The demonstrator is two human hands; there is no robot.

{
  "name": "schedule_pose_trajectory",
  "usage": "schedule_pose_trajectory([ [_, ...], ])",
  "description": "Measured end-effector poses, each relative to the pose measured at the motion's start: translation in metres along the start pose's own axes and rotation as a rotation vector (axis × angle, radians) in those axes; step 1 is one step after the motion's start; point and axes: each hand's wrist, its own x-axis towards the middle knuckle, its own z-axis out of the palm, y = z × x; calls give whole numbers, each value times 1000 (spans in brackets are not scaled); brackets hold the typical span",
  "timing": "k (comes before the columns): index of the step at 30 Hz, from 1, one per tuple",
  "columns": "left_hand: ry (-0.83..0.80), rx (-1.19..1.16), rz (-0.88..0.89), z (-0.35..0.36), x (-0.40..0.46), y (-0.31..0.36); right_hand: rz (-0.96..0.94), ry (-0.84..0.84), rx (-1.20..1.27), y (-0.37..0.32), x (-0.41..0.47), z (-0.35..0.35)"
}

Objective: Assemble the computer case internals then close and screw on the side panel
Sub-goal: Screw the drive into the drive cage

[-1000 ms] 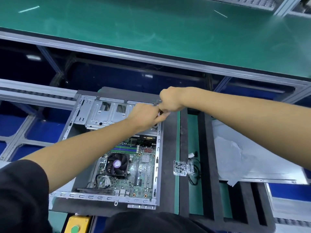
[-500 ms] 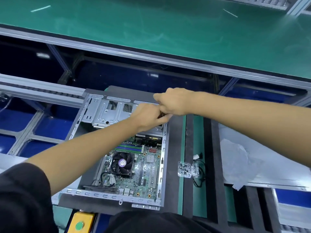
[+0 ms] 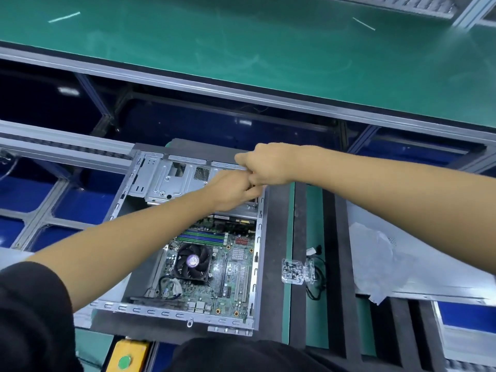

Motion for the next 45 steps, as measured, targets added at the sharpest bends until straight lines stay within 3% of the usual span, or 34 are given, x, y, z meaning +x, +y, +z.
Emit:
schedule_pose_trajectory([
  [3,245,-73,-121,9,-8,4,249,-43,50,-7,6,2],
  [6,291,-212,-112,9,-10,6,262,-108,67,-3,4,-2],
  [9,229,-211,-73,6,-9,6,48,-58,-23,7,-3,-5],
  [11,104,-254,-39,3,-8,0,-192,6,-230,14,-6,-7],
  [13,-33,-419,-17,0,-6,-3,-387,3,-403,17,-7,-9],
  [15,-89,-616,40,-4,-5,-3,-439,-26,-411,17,-5,-12],
  [17,-143,-677,41,-10,-6,-1,-350,-46,-296,12,-5,-11],
  [19,-156,-499,-17,-13,-4,-6,-186,-54,-162,3,-4,-9],
  [21,-86,-234,-84,-11,-10,-11,-10,-44,-67,-9,-1,-3],
  [24,67,-239,-150,1,-14,-7,206,-59,-34,-24,5,0],
  [28,75,-282,-179,7,-15,-7,215,-138,-36,-29,6,-6],
  [34,-65,-174,-149,-6,-16,4,119,0,20,-18,-4,-4],
  [36,-88,-394,-183,3,-25,7,67,75,-48,-12,-10,0],
  [41,121,-1382,-546,32,-71,0,45,308,122,-2,-29,0],
  [45,274,-1618,-614,36,-91,0,78,387,210,-10,-36,0],
])
